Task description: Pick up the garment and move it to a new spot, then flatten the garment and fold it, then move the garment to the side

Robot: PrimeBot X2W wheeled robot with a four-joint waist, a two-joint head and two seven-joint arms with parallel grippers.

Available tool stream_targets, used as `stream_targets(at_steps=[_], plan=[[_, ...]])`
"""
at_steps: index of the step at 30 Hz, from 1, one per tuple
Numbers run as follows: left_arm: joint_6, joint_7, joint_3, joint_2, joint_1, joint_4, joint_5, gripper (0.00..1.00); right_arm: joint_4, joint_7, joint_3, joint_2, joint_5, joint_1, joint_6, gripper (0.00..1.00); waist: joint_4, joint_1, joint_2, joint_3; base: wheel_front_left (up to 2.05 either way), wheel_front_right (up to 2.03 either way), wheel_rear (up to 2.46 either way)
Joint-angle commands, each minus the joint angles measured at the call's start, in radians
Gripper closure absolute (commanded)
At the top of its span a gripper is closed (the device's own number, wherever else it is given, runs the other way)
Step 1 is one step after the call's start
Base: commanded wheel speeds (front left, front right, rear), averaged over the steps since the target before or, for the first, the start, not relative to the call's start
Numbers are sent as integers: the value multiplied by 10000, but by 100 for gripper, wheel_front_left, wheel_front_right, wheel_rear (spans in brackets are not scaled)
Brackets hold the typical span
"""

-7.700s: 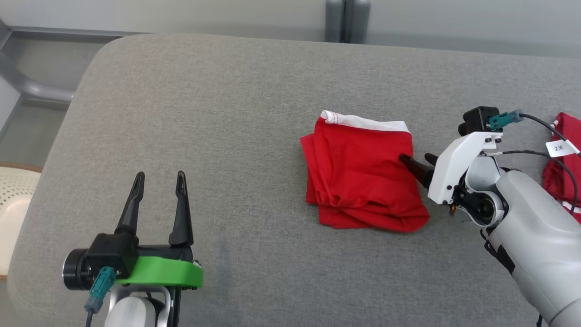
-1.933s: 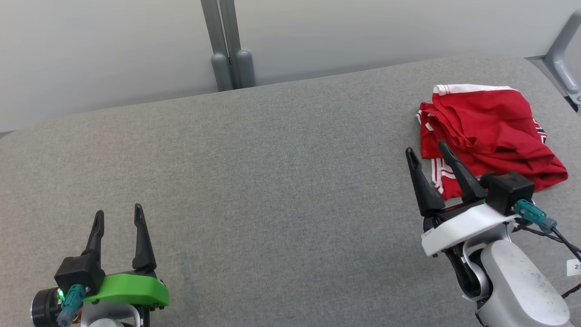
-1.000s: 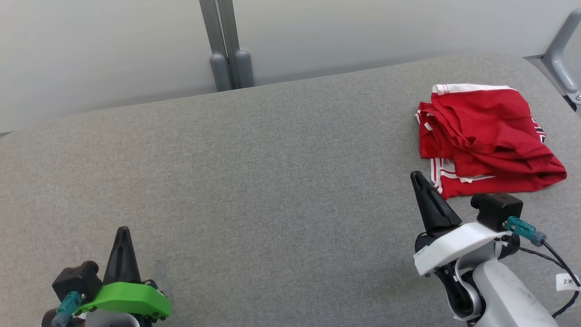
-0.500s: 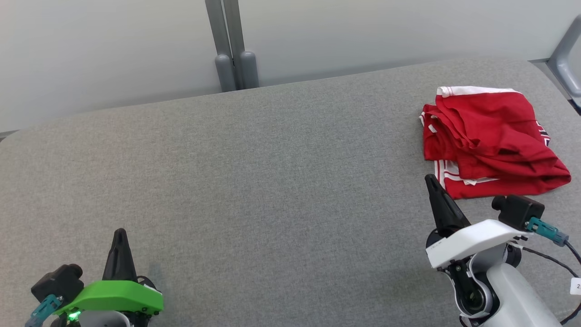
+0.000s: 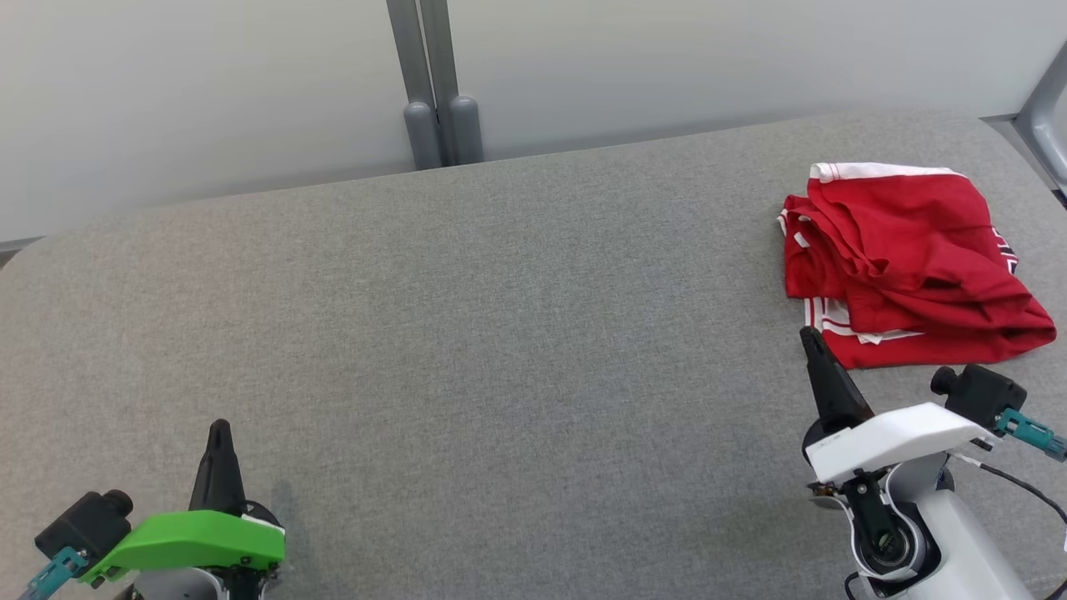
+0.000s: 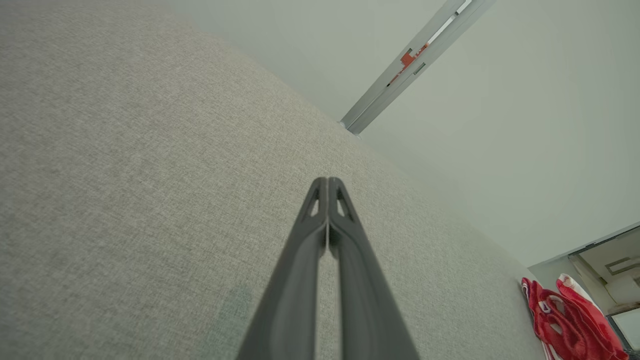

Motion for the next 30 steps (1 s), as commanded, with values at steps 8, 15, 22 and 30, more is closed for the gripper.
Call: stream_targets(at_steps=[8, 15, 22, 30], plan=[[-168, 311, 117, 26, -329, -181, -1272, 100, -203, 306, -403, 90, 1042, 55, 3, 100, 72, 0, 0, -30, 0, 0, 0], [-242, 524, 173, 17, -359, -207, -2121, 100, -232, 523, -657, 185, 1735, 144, 3, 100, 132, 0, 0, -55, 0, 0, 0], [-305, 726, 220, 10, -389, -229, -2863, 100, -257, 731, -888, 261, 2360, 239, 4, 100, 190, 0, 0, -79, 0, 0, 0], [-380, 951, 272, 2, -429, -253, -3715, 100, -287, 950, -1151, 355, 3051, 333, 4, 100, 259, 0, 0, -108, 0, 0, 0]])
